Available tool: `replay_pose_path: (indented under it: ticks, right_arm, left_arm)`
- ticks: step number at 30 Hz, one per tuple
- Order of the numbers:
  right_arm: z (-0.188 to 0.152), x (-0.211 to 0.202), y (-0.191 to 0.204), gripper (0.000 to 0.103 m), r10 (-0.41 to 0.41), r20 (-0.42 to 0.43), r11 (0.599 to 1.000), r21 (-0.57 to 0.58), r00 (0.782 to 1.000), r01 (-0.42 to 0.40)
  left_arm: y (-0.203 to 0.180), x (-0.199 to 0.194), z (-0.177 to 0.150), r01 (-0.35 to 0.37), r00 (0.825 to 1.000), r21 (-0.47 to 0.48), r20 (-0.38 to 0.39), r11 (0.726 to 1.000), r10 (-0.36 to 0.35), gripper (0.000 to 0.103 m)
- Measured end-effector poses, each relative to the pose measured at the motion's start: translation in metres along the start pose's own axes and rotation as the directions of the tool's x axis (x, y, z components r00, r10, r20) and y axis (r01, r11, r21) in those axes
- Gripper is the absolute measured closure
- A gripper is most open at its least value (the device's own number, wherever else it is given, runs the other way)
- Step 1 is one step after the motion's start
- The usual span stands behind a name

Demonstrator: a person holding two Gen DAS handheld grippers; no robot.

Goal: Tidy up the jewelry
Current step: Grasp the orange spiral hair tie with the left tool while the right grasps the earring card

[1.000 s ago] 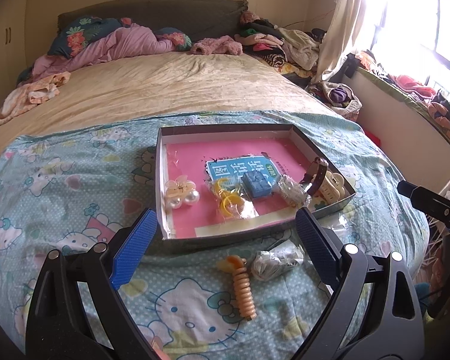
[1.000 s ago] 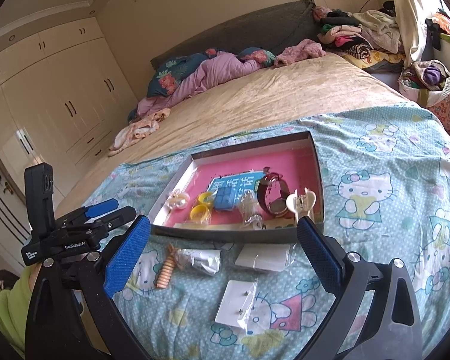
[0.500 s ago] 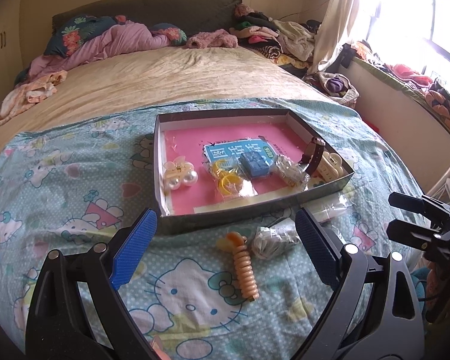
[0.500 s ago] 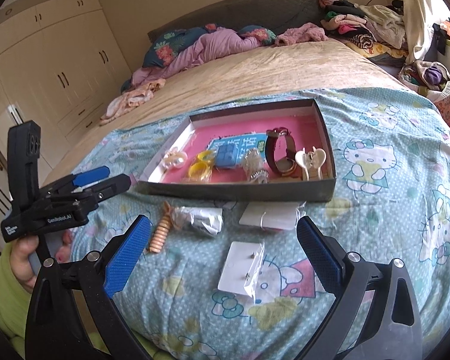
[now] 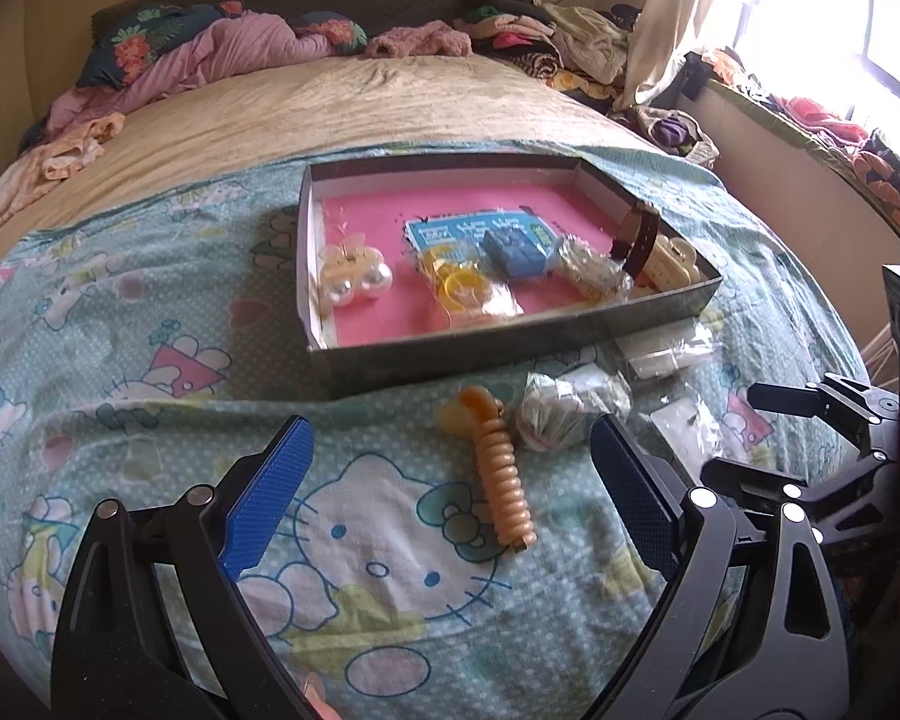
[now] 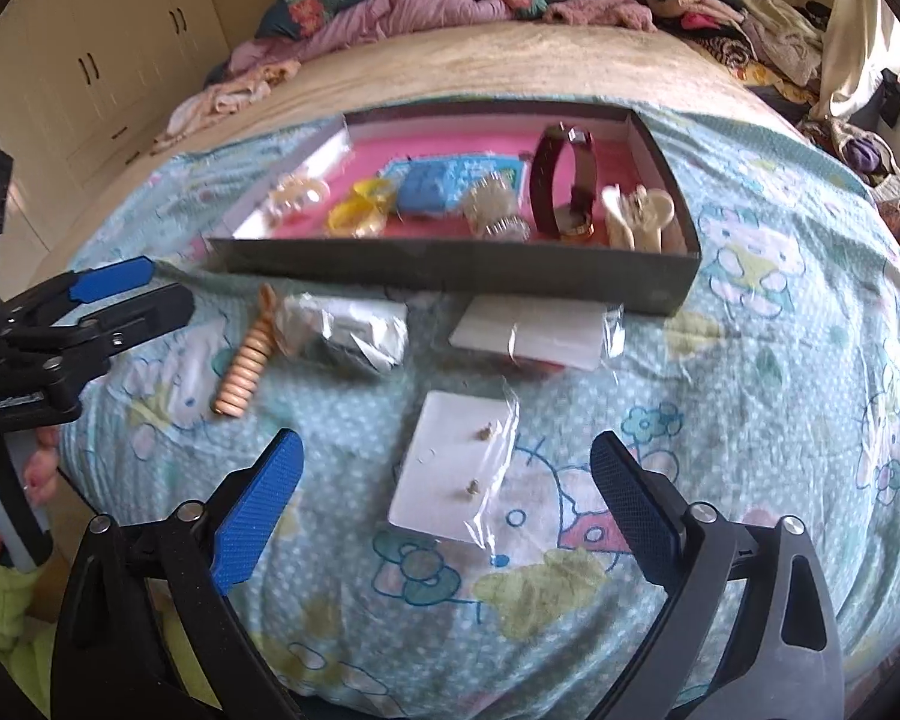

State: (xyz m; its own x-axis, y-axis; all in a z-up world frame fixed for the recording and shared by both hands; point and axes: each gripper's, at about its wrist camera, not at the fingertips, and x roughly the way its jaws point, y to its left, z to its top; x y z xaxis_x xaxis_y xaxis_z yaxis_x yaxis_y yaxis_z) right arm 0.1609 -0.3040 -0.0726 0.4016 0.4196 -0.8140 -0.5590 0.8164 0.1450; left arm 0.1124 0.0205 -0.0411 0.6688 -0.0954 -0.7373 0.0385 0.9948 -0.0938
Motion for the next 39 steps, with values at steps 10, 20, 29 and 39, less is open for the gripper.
replay_pose_path:
  ticks: [10, 20, 29, 39]
  right_arm:
    - [-0.005, 0.028, 0.006, 0.022, -0.033, -0.09, 0.999, -0.031, 0.995, 0.031]
    - [-0.007, 0.036, 0.004, 0.043, -0.024, -0.098, 0.999, -0.029, 0.995, 0.021]
    - [-0.008, 0.026, 0.005, 0.059, 0.068, -0.072, 0.996, -0.047, 0.995, -0.071]
    - [-0.005, 0.005, 0.007, 0.06, 0.158, 0.015, 0.987, -0.042, 0.987, -0.158]
  left_arm:
    - [-0.006, 0.019, -0.015, 0.008, 0.998, 0.014, -0.059, 1.0, -0.007, 0.016]
    - [-0.015, 0.04, -0.024, -0.001, 0.996, 0.023, -0.084, 1.0, 0.003, 0.031]
    - [-0.016, 0.047, -0.025, -0.047, 0.996, 0.064, -0.076, 0.997, 0.052, 0.092]
    - [-0.009, 0.016, -0.02, -0.01, 0.999, 0.048, -0.034, 0.999, 0.011, 0.092]
